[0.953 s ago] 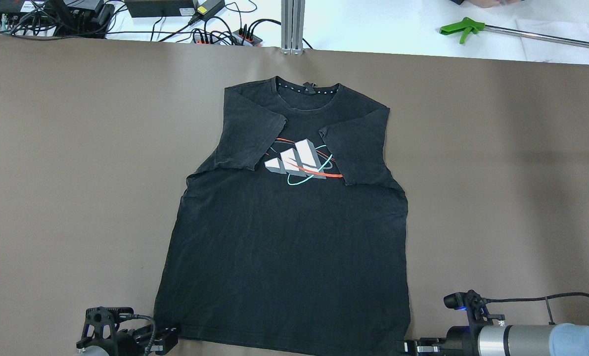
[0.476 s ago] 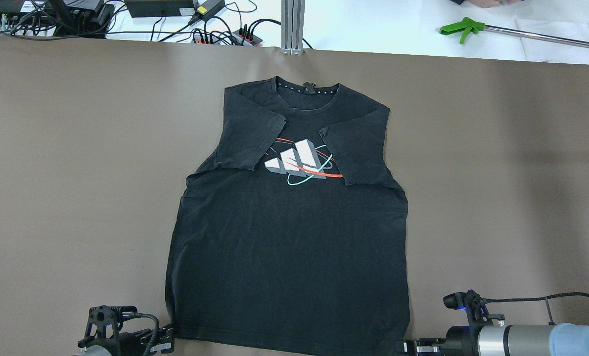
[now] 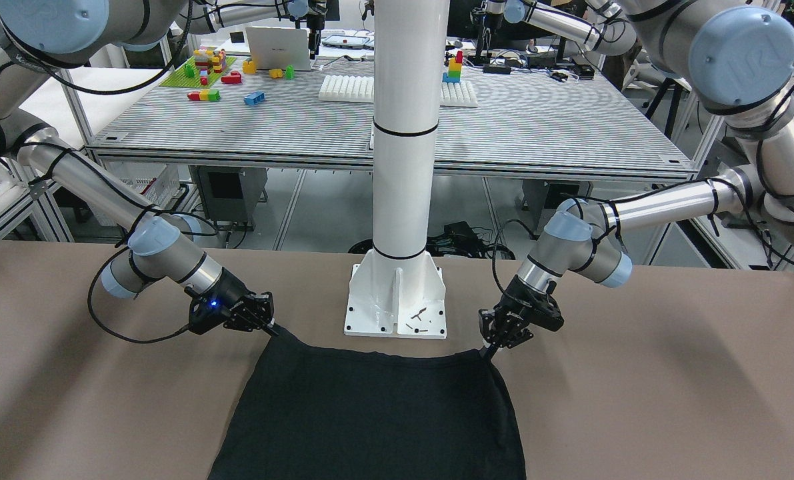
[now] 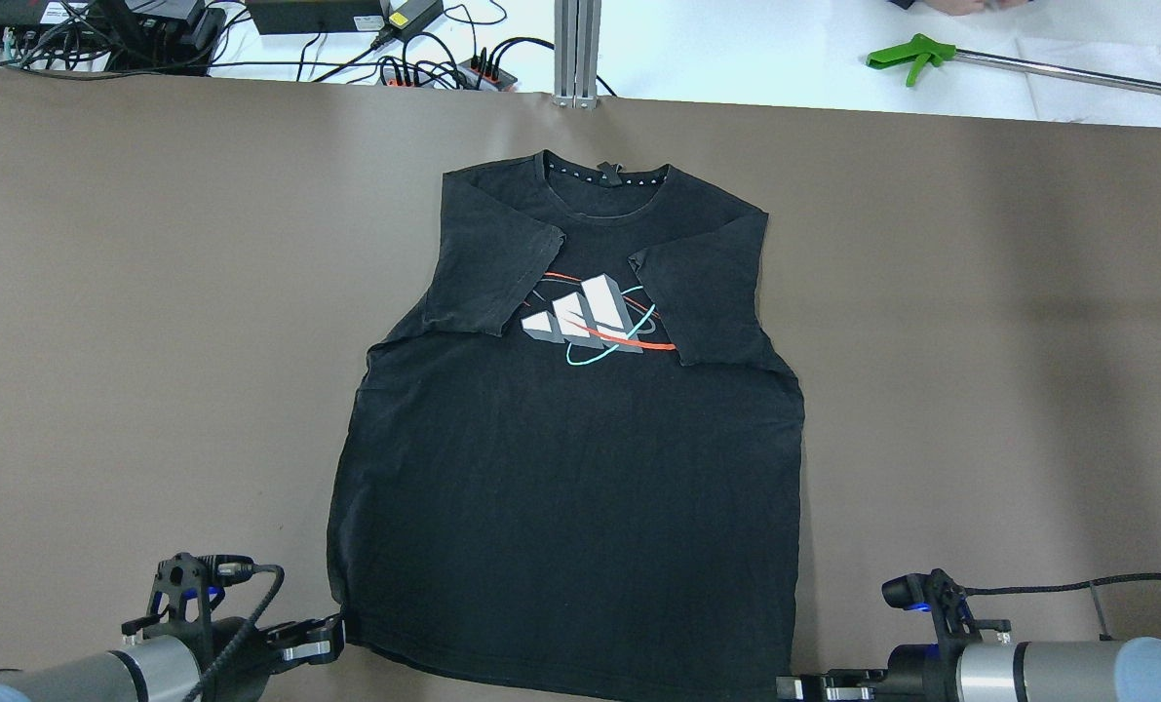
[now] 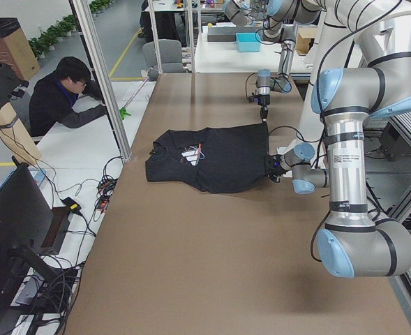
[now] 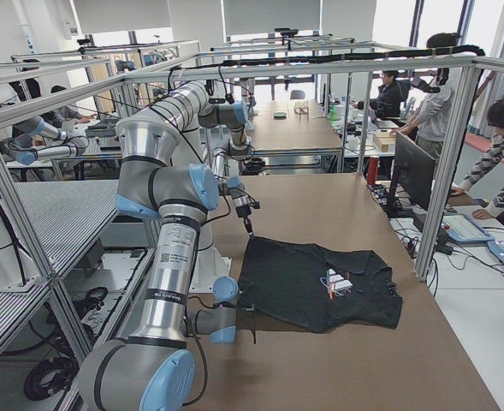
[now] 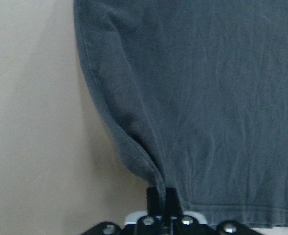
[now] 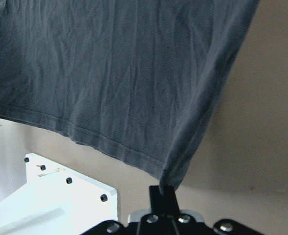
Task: Fold clothes
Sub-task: 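Lift the hem and fold it toward the collar with both grippers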
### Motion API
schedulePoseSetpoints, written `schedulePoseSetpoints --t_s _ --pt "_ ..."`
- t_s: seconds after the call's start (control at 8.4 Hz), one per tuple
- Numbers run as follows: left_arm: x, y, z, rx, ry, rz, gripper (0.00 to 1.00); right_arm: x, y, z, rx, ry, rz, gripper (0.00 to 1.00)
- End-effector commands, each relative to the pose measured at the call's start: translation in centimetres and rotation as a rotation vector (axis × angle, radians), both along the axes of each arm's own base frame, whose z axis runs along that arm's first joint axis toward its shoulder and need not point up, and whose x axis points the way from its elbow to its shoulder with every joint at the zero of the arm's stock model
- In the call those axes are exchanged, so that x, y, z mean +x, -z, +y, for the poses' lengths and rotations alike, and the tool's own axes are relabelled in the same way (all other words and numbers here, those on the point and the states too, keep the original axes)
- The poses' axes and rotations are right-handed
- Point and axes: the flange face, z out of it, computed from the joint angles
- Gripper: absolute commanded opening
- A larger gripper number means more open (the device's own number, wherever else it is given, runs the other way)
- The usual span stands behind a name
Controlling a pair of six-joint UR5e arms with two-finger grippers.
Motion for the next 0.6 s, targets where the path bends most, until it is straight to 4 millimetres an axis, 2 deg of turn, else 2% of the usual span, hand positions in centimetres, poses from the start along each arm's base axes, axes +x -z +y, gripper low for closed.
schedulePoseSetpoints --t_s 0.0,0.12,0.24,0.48 --pt "-5.3 5.8 -1.7 -0.022 -0.098 0.140 0.00 4.4 2.6 1.4 -0.006 0.050 -0.098 0.00" --pt "-6.6 7.5 -1.1 -0.014 -0.145 0.208 0.00 6.9 1.7 2.3 -0.036 0.082 -0.179 0.00" --pt "-7.7 8.2 -0.3 0.005 -0.203 0.301 0.00 9.3 0.7 3.5 -0.077 0.149 -0.275 0.00" --pt "-11.6 6.1 1.6 0.039 -0.309 0.437 0.00 13.4 -0.6 4.9 -0.090 0.235 -0.431 0.00"
